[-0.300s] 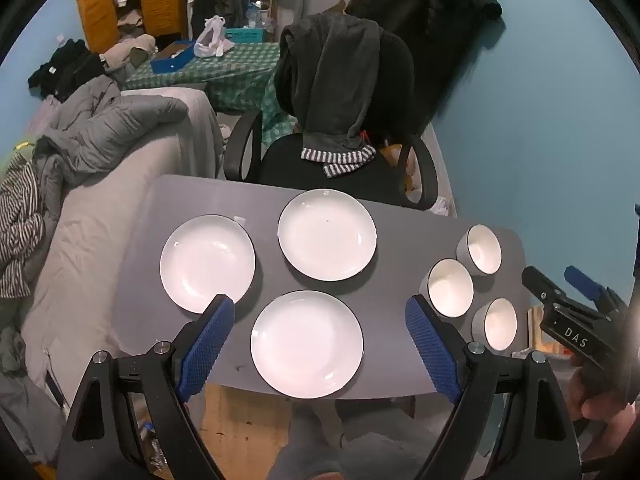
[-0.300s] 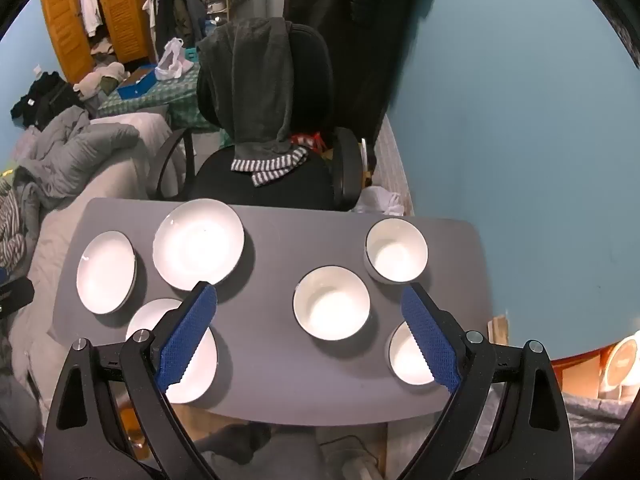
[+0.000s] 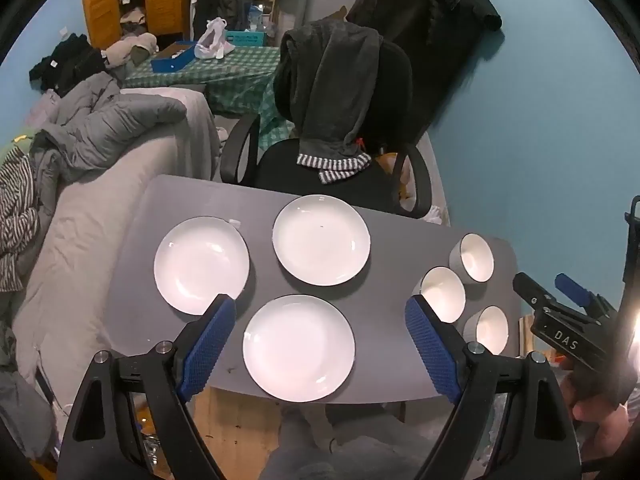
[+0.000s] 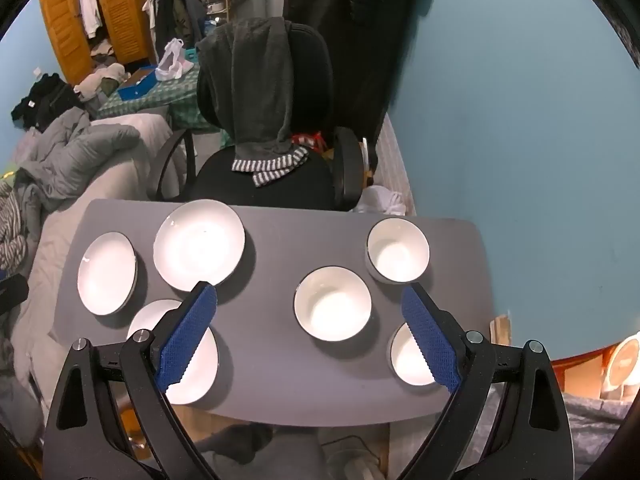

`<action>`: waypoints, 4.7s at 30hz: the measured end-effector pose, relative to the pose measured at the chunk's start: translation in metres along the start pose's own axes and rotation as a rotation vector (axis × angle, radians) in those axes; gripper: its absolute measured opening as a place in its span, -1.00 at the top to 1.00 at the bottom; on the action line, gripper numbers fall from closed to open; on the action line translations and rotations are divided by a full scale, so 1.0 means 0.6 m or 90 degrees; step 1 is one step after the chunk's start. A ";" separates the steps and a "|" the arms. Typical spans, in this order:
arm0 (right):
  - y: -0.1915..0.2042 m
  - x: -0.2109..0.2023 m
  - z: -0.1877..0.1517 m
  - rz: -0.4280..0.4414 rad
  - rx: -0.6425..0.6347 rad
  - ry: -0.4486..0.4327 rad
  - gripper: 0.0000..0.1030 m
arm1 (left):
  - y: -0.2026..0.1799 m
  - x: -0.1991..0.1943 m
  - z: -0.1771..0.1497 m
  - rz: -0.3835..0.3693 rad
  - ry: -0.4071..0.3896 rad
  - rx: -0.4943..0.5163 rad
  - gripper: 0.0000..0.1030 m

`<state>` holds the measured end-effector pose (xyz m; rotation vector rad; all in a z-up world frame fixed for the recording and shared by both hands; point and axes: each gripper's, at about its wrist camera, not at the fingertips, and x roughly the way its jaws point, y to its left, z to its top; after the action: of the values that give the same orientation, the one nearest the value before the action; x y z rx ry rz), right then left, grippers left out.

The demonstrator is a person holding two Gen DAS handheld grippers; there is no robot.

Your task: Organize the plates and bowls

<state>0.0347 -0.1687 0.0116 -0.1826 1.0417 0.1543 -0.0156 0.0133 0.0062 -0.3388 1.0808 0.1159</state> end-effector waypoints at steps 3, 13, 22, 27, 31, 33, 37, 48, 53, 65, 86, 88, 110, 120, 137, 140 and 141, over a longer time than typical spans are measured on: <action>0.000 0.001 0.000 -0.001 0.000 0.000 -0.79 | -0.009 0.003 0.009 0.007 0.011 -0.005 -0.72; -0.002 -0.004 0.003 0.001 0.000 0.000 -0.79 | -0.018 0.017 0.001 0.006 0.019 -0.007 -0.72; -0.003 -0.009 0.000 -0.001 0.003 -0.003 -0.79 | -0.026 0.019 -0.006 -0.003 0.022 -0.010 -0.72; -0.010 -0.002 -0.001 0.002 0.003 -0.001 -0.79 | -0.029 0.021 -0.009 -0.005 0.022 -0.009 -0.72; -0.012 -0.001 -0.004 0.003 0.003 -0.001 -0.79 | -0.033 0.021 -0.008 -0.003 0.020 -0.009 -0.72; -0.012 -0.002 -0.004 0.002 0.004 -0.002 -0.79 | -0.036 0.022 -0.008 -0.001 0.018 -0.008 -0.72; -0.012 -0.002 -0.003 0.003 0.003 -0.001 -0.79 | -0.037 0.019 -0.011 -0.001 0.017 -0.008 -0.72; -0.019 -0.006 -0.008 0.003 0.006 0.002 -0.79 | -0.030 0.012 -0.018 -0.004 0.020 -0.010 -0.72; -0.019 -0.004 -0.008 0.004 0.003 0.004 -0.79 | -0.027 0.010 -0.021 -0.001 0.018 -0.017 -0.72; -0.013 -0.004 -0.005 0.007 -0.008 0.006 -0.79 | -0.025 0.010 -0.026 -0.002 0.020 -0.023 -0.72; -0.005 0.000 -0.002 0.009 -0.014 0.008 -0.79 | -0.025 0.014 -0.027 -0.004 0.026 -0.028 -0.72; -0.004 0.002 -0.002 0.011 -0.015 0.009 -0.79 | -0.024 0.014 -0.028 -0.001 0.025 -0.031 -0.72; 0.045 0.033 -0.001 0.058 -0.073 0.021 -0.79 | 0.062 0.024 -0.042 0.059 0.021 -0.109 -0.72; 0.090 0.053 -0.001 0.099 -0.106 0.031 -0.79 | 0.107 0.042 -0.056 0.052 0.035 -0.124 -0.72; 0.163 0.123 -0.040 0.108 -0.153 0.055 -0.79 | 0.190 0.095 -0.104 0.033 0.078 -0.134 -0.72; 0.164 0.141 -0.052 0.110 -0.150 0.067 -0.79 | 0.199 0.113 -0.111 0.021 0.103 -0.149 -0.72; 0.165 0.145 -0.054 0.111 -0.148 0.071 -0.79 | 0.201 0.119 -0.113 0.017 0.105 -0.153 -0.72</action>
<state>0.0294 -0.0759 -0.0873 -0.3143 1.1496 0.4276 -0.0702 0.1000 -0.1111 -0.5572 1.2374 0.2467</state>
